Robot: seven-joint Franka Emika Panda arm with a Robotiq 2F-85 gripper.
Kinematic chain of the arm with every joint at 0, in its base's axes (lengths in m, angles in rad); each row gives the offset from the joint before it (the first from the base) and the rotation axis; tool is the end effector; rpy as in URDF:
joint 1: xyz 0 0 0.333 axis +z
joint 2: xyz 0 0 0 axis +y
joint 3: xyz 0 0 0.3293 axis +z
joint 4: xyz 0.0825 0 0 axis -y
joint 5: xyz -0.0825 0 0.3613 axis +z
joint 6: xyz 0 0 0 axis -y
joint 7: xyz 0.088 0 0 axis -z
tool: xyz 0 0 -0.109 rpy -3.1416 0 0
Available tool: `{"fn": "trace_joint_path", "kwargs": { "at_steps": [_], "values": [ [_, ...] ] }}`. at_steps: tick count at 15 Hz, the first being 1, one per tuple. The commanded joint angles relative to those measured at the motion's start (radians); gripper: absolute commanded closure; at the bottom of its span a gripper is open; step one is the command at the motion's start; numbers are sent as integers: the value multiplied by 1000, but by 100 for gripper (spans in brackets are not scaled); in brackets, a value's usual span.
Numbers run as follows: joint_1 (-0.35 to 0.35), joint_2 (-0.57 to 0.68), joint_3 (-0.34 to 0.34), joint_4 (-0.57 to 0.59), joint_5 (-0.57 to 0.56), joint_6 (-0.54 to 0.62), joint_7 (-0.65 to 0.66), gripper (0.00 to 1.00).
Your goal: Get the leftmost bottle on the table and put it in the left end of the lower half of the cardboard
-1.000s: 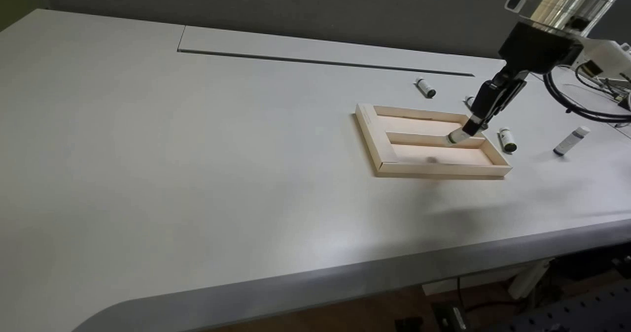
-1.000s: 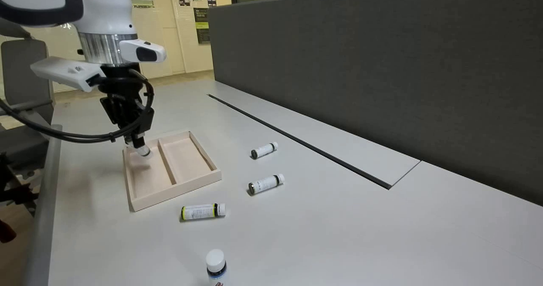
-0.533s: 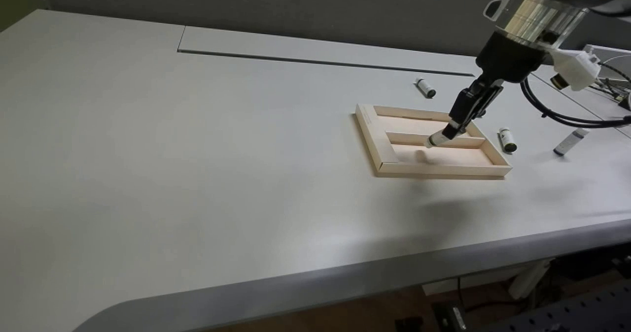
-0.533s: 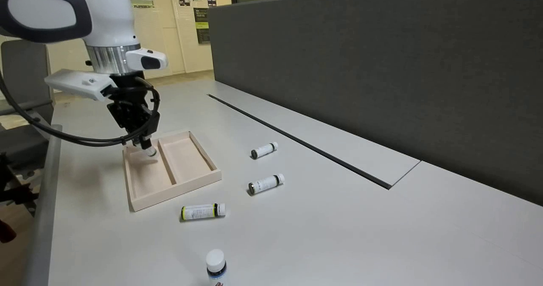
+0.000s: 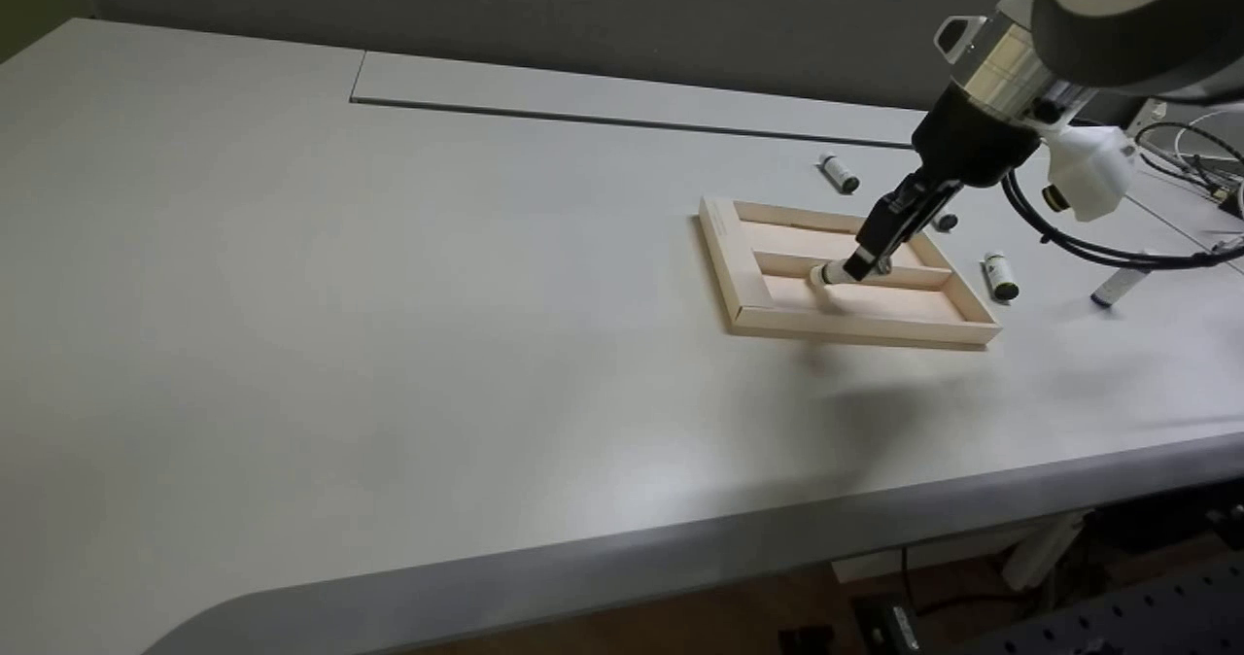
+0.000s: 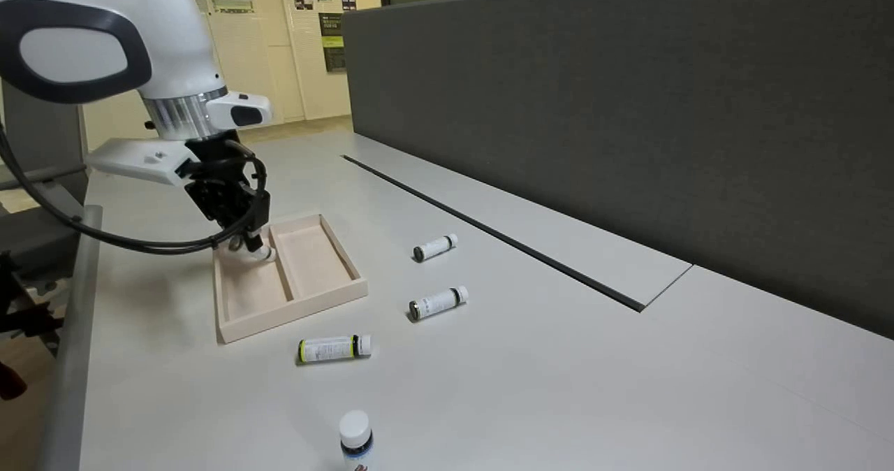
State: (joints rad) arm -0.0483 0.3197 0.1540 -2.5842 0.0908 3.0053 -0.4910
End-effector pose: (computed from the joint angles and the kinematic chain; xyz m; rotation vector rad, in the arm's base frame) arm 0.4437 0.0440 0.1898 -2.9977 -0.7609 -0.1756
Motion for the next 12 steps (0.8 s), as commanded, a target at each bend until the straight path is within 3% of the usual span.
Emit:
{"fn": "trace_joint_path", "kwargs": {
  "at_steps": [1,6,12],
  "values": [
    [-34,14,39,-2,-48,-27,57,35],
    [-97,8,97,11,-23,-114,35,2],
    [-179,-26,86,35,9,-183,-39,0]
  ]
}}
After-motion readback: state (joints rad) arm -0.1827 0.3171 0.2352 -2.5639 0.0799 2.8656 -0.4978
